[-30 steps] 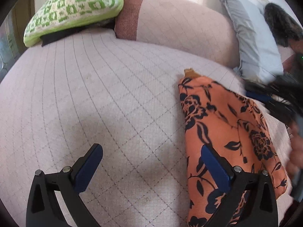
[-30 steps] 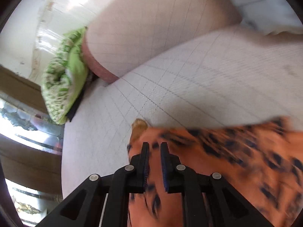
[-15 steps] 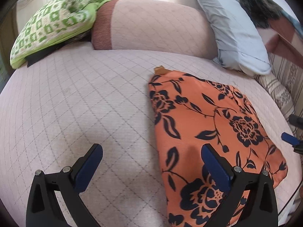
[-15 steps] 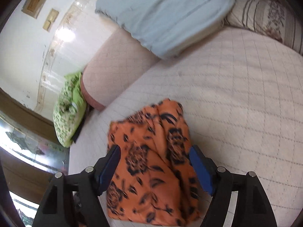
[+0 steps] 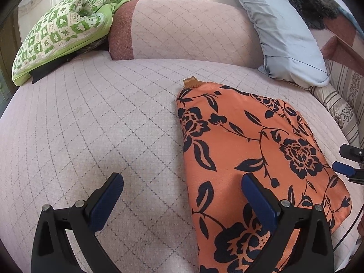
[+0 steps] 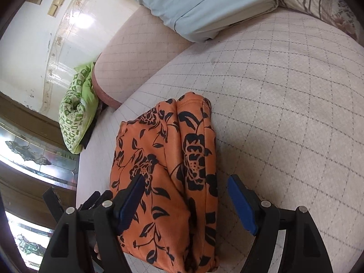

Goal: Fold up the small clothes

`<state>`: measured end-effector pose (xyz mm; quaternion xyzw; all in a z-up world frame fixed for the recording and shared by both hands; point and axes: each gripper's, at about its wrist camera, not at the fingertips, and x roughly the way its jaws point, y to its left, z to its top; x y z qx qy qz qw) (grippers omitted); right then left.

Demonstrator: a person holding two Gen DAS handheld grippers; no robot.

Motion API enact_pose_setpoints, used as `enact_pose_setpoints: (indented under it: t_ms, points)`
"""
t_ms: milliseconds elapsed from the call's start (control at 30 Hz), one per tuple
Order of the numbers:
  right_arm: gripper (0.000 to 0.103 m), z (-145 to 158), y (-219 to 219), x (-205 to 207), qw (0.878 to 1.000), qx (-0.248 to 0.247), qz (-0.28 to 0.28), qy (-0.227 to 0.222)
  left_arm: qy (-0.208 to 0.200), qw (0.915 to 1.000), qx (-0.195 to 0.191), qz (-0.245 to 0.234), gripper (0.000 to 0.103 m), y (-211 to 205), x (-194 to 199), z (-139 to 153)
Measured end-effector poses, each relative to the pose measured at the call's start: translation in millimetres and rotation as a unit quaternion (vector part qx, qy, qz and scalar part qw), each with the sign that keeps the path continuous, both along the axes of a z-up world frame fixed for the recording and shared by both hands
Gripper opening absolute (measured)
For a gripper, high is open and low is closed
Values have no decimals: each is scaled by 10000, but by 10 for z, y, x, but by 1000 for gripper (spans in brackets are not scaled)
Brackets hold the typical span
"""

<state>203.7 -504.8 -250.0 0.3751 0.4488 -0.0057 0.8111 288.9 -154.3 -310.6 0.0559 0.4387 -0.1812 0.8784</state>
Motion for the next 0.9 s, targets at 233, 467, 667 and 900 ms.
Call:
enact_pose_setpoints:
  t_ms: [233, 467, 667, 900]
  points:
    - [78, -1, -13, -26, 9999, 101, -8, -35, 12, 10000, -12, -50, 103, -15, -27, 6]
    - [78, -57, 2, -34, 9997, 248, 22, -3, -24, 9995, -64, -294, 103, -76, -115, 50]
    - [78, -99, 53, -16, 9995, 273, 138, 36, -30, 9991, -37, -422, 103, -120, -143, 41]
    - [78, -173, 114, 24, 9990, 348, 242, 133, 316, 9979, -253, -512, 103, -133, -93, -39]
